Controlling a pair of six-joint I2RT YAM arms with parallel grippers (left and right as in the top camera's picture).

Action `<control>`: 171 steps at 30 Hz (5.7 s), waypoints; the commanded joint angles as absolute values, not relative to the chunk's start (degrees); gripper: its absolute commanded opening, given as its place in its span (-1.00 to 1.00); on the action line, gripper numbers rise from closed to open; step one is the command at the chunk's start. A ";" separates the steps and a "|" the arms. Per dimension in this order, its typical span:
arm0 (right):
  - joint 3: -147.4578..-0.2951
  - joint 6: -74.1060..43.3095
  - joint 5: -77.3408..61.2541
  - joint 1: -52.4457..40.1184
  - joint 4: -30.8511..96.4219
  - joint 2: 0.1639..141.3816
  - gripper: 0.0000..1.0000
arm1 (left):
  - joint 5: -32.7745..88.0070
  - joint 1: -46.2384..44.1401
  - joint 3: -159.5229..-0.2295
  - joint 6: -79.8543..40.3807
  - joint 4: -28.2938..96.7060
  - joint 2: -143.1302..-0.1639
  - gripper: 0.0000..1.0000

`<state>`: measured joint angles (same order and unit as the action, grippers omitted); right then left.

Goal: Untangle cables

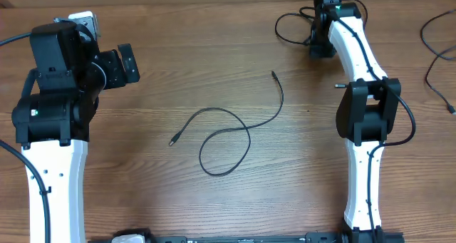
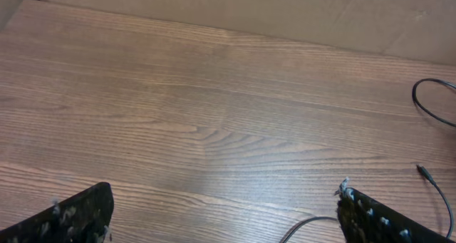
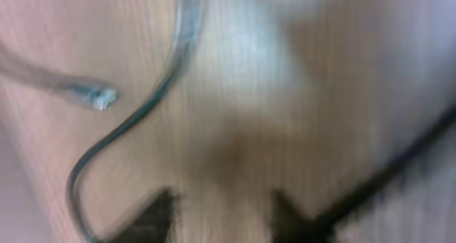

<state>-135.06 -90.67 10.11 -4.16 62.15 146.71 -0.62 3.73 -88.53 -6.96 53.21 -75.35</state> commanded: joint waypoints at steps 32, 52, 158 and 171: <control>-140.66 14.04 6.24 24.64 40.03 112.86 -0.93 | 0.08 3.31 -88.31 -6.90 53.56 -76.88 1.00; -142.47 15.07 -4.03 45.06 39.97 117.54 -0.92 | 0.01 3.31 -88.31 -9.02 53.47 -76.88 1.00; -73.89 37.08 -23.27 -50.39 51.81 118.54 -0.92 | -0.19 3.31 -88.20 -4.67 58.46 -78.32 1.00; -102.61 25.06 -18.26 -42.28 53.80 110.02 -0.92 | -0.12 3.31 -88.20 -4.73 58.24 -78.32 1.00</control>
<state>-92.92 31.51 -23.00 -48.38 54.78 116.62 -0.60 3.73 -88.53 -5.61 58.30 -78.04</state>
